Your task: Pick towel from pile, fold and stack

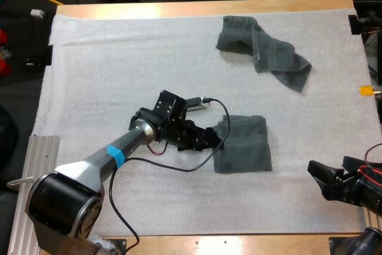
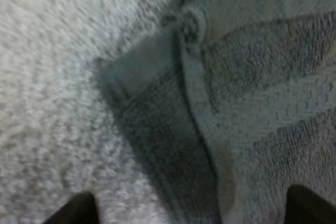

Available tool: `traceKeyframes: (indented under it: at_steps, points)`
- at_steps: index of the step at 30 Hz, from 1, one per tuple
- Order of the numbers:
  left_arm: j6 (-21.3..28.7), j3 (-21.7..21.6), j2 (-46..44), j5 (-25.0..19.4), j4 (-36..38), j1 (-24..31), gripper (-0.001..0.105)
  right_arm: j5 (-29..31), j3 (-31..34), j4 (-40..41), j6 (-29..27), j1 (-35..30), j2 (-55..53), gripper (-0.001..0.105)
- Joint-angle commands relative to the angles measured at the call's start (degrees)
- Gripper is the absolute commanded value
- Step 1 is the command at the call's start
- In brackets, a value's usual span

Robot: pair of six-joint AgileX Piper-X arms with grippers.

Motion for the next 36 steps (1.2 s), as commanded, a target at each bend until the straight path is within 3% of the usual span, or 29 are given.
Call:
traceKeyframes:
  at_steps: [1,13,21,24,30,36]
  points:
    - [-1.2,-0.2,0.2,0.6,-0.6,-1.0,0.071,0.4,-0.3,0.2,-0.4,-0.1,-0.1,0.077]
    - [-14.3,-0.5,0.9,0.3,-12.1,-8.4,0.067,-0.1,-0.3,0.3,-0.4,-0.1,-0.1,0.077]
    - [-16.3,-3.6,4.4,3.2,-11.4,-9.7,0.063,-1.9,-0.3,0.3,-0.4,-0.1,-0.1,0.077]
    - [-16.6,-4.3,4.8,2.7,-11.4,-10.0,0.051,-1.9,-0.3,0.3,-0.4,-0.1,-0.1,0.077]
    - [-16.3,-4.3,4.7,2.7,-10.8,-10.0,0.004,-1.9,-0.3,0.3,-0.4,-0.1,-0.1,0.077]
    - [-13.5,-4.3,4.4,1.1,-9.5,-10.0,0.000,-1.9,-0.3,0.3,-0.4,-0.1,-0.1,0.077]
